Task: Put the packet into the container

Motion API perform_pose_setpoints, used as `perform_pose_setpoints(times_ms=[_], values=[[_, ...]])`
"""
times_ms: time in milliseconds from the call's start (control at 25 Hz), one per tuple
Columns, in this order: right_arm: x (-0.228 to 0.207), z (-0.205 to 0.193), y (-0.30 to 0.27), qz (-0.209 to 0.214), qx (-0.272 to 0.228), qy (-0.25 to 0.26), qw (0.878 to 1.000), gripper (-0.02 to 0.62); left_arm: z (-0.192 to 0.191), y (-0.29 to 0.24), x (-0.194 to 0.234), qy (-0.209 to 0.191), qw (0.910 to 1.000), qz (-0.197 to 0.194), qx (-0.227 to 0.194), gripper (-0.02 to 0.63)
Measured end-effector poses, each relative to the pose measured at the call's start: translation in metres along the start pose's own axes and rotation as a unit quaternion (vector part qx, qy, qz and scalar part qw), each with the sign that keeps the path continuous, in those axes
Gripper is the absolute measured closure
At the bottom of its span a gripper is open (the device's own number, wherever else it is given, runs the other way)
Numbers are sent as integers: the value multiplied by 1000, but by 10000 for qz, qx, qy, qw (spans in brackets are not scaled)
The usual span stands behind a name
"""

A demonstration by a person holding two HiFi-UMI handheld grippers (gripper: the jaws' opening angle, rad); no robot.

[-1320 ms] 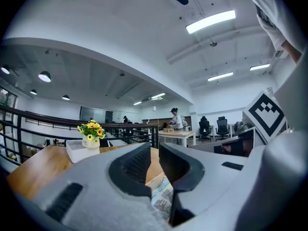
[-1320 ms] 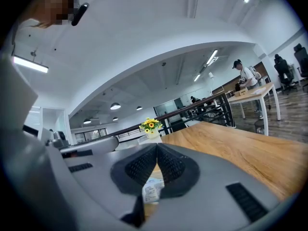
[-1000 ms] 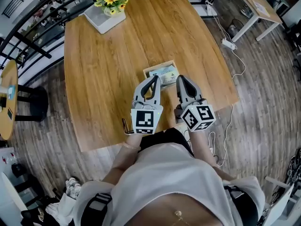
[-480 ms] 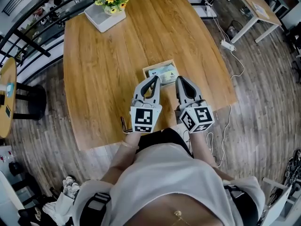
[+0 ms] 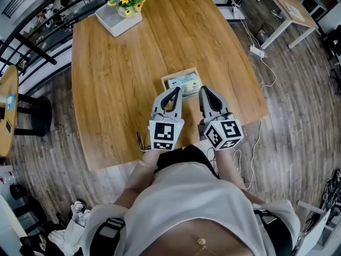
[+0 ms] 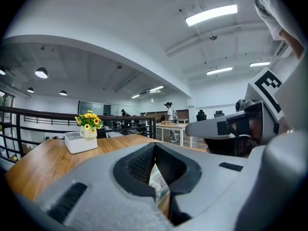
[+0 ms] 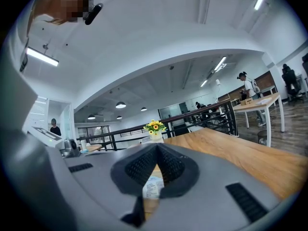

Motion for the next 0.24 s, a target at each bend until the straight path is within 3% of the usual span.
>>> perform_pose_setpoints(times_ms=[240], values=[[-3, -1, 1, -42, 21, -84, 10000, 583, -6, -2, 0, 175, 9998, -42, 58, 598]])
Point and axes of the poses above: the fingertips, and each gripper's own axes: y backward along the fingers, x to its left, z out of its top, the point moved 2 cm from there along y, backward along the fingers, and after that the axes turned 11 degrees about -z, right-handed, at the moved point
